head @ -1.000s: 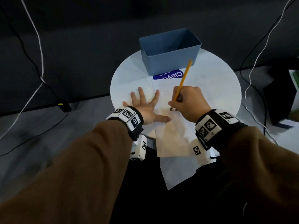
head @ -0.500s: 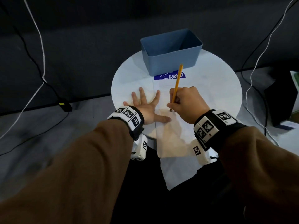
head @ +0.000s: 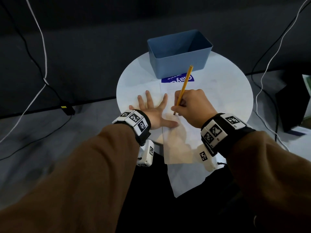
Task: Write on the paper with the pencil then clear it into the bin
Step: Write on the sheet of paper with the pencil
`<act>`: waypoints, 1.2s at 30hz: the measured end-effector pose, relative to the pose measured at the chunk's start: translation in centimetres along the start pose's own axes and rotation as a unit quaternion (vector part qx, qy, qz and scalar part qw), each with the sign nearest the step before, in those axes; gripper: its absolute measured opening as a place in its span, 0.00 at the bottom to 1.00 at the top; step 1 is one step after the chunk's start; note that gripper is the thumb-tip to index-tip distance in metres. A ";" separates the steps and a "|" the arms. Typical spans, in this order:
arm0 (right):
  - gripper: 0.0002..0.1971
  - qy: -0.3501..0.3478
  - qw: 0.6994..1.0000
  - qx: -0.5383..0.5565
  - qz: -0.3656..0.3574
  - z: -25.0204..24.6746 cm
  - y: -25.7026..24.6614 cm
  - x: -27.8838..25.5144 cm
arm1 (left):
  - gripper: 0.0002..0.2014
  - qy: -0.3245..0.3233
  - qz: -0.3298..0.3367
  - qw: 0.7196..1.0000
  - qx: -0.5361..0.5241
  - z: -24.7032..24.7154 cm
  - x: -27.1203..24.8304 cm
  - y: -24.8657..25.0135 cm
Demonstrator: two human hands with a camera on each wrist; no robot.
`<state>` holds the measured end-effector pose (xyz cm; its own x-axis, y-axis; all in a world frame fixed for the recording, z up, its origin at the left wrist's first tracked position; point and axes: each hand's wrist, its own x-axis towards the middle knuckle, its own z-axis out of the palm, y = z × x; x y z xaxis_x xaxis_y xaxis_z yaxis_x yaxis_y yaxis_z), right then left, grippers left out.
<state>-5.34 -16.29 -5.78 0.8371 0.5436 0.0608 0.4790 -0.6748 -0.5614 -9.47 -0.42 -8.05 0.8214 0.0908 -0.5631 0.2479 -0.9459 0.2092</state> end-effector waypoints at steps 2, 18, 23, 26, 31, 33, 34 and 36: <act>0.09 -0.006 1.000 0.014 -0.013 0.7 -0.4 -0.1 | 0.60 0.002 0.000 1.000 0.000 0.1 -0.1 0.1; 0.10 0.003 1.000 0.004 0.005 0.4 0.2 -0.3 | 0.60 -0.001 -0.006 1.000 0.009 0.0 -0.2 0.1; 0.12 0.029 0.997 -0.023 0.062 -1.9 2.7 -0.8 | 0.60 -0.005 -0.010 1.000 -0.002 -0.1 -0.1 0.1; 0.13 0.041 0.998 -0.004 0.054 -2.0 2.7 -1.0 | 0.60 -0.008 -0.011 1.000 -0.003 -0.1 -0.1 0.1; 0.11 0.022 0.999 0.019 0.035 -0.9 1.9 -0.8 | 0.60 -0.004 -0.014 1.000 0.004 -0.1 -0.3 0.3; 0.11 0.027 0.998 0.004 0.051 -1.7 2.6 -0.8 | 0.60 -0.006 -0.011 1.000 -0.001 -0.1 -0.3 0.1; 0.12 0.032 0.997 -0.002 0.064 -2.2 3.1 -1.0 | 0.59 -0.007 -0.009 1.000 -0.004 -0.2 -0.3 0.1; 0.12 0.047 0.995 -0.005 0.082 -3.3 3.9 -1.5 | 0.59 -0.009 -0.006 1.000 -0.008 -0.2 -0.2 0.0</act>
<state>-3.84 -21.34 -5.31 0.9253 0.3765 0.0452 0.3350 -0.7560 -0.5623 -9.57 -0.36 -7.82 0.8087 0.0963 -0.5803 0.2664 -0.9395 0.2153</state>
